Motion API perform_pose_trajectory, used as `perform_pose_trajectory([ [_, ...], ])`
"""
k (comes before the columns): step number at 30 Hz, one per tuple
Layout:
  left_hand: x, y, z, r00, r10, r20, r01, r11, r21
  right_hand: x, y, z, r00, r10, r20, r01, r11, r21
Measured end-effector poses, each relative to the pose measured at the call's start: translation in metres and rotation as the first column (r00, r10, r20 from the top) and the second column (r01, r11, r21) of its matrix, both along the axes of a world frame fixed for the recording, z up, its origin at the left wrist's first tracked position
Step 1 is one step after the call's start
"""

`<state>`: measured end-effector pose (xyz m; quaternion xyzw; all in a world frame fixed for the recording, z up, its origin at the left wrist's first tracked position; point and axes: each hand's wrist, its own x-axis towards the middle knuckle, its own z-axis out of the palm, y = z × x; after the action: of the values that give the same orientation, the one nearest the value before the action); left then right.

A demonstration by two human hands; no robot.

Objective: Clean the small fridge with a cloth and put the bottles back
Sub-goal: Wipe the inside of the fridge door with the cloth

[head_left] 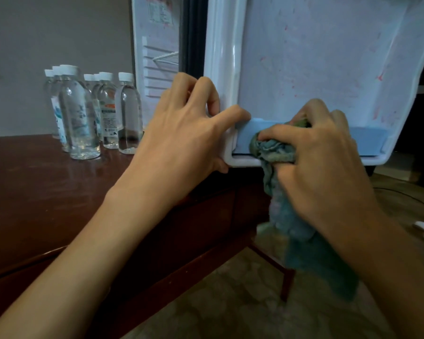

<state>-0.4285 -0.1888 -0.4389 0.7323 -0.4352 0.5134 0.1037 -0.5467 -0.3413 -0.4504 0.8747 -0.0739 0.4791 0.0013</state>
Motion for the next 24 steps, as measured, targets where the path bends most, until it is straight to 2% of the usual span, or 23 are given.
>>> perform_pose_trajectory([
  [3, -0.001, -0.002, 0.001, 1.0, 0.025, 0.003, -0.025, 1.0, 0.002, 0.006, 0.006, -0.002, 0.993, 0.082, 0.079, -0.093, 0.985, 0.144],
  [5, -0.001, -0.002, 0.0, 0.999, 0.018, 0.026, -0.017, 1.0, -0.011, 0.01, 0.015, 0.0, 0.992, 0.106, 0.068, -0.118, 0.973, 0.199],
  [8, -0.003, -0.001, -0.001, 0.998, 0.025, 0.055, -0.025, 1.0, -0.016, 0.012, 0.025, 0.005, 0.995, 0.096, -0.003, -0.093, 0.97, 0.227],
  [11, -0.005, 0.001, 0.003, 0.995, 0.056, 0.079, -0.056, 0.998, -0.002, 0.0, 0.027, 0.01, 0.982, 0.12, -0.145, -0.085, 0.971, 0.224],
  [13, -0.007, 0.001, 0.004, 0.994, 0.078, 0.079, -0.078, 0.997, -0.002, -0.009, 0.032, 0.016, 0.958, 0.06, -0.281, -0.029, 0.993, 0.115],
  [15, -0.009, 0.002, 0.004, 0.993, 0.096, 0.075, -0.095, 0.995, -0.011, -0.015, 0.038, 0.024, 0.92, -0.109, -0.376, 0.068, 0.99, -0.121],
  [17, -0.012, 0.003, 0.004, 0.993, 0.1, 0.067, -0.099, 0.995, -0.009, -0.019, 0.028, 0.03, 0.882, -0.289, -0.372, 0.179, 0.936, -0.303],
  [18, -0.013, 0.003, 0.005, 0.993, 0.099, 0.06, -0.099, 0.995, -0.003, -0.024, 0.012, 0.032, 0.851, -0.374, -0.37, 0.256, 0.909, -0.33],
  [19, -0.014, 0.004, 0.006, 0.993, 0.1, 0.054, -0.1, 0.995, 0.003, -0.03, -0.009, 0.033, 0.812, -0.443, -0.379, 0.339, 0.888, -0.312],
  [21, -0.014, 0.005, 0.006, 0.993, 0.105, 0.049, -0.106, 0.994, 0.005, -0.05, -0.046, 0.034, 0.752, -0.502, -0.426, 0.478, 0.861, -0.172],
  [24, -0.014, 0.002, 0.002, 0.995, 0.098, 0.02, -0.098, 0.995, 0.002, -0.071, -0.078, 0.026, 0.773, -0.478, -0.416, 0.533, 0.846, 0.017],
])
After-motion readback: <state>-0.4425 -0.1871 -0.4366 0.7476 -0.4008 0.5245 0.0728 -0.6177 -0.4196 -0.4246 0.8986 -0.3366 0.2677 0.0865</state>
